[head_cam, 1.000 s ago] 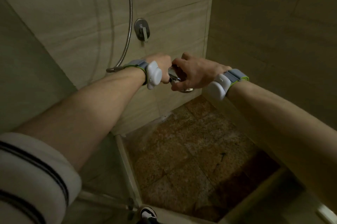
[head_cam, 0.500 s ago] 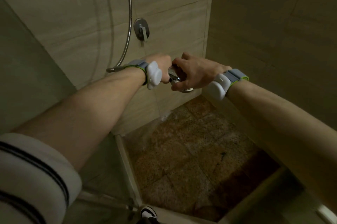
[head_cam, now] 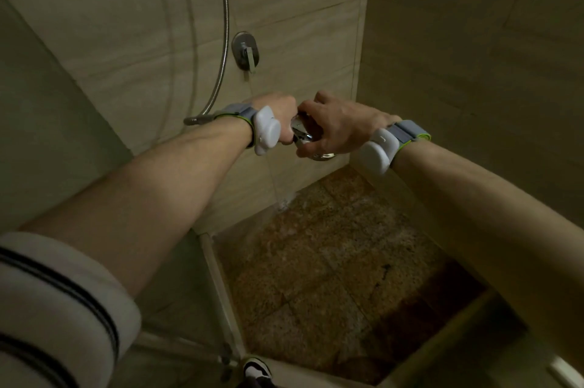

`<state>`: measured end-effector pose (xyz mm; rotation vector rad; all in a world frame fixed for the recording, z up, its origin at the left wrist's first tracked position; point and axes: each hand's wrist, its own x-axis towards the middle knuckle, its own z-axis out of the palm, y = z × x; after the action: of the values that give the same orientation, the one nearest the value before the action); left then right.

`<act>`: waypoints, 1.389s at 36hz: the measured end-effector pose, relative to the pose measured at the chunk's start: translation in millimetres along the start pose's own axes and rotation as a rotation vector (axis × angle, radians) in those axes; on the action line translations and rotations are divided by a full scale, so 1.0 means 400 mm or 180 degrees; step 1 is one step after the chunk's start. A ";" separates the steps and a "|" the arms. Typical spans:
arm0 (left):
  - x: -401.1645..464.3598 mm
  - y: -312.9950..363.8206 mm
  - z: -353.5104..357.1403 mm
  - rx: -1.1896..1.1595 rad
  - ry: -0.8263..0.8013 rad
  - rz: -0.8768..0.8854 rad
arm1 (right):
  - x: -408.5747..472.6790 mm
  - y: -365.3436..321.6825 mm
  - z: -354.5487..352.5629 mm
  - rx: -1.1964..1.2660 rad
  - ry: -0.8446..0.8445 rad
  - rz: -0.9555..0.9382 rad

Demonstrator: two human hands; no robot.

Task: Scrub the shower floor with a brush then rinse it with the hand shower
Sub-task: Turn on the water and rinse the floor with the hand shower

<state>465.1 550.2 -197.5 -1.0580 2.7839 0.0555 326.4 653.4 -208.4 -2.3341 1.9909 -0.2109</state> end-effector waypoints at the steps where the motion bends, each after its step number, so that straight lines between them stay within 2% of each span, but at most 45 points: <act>1: 0.000 0.001 0.000 -0.0002 -0.0003 0.0000 | 0.000 0.001 0.000 0.0002 0.0004 -0.0003; 50: 0.001 -0.004 0.015 0.0181 0.0076 -0.0002 | -0.003 -0.006 0.011 0.0026 0.0035 -0.0009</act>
<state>466.7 549.1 -203.6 -1.0529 2.7884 -0.0363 329.1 654.9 -212.3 -2.3359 1.9878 -0.2320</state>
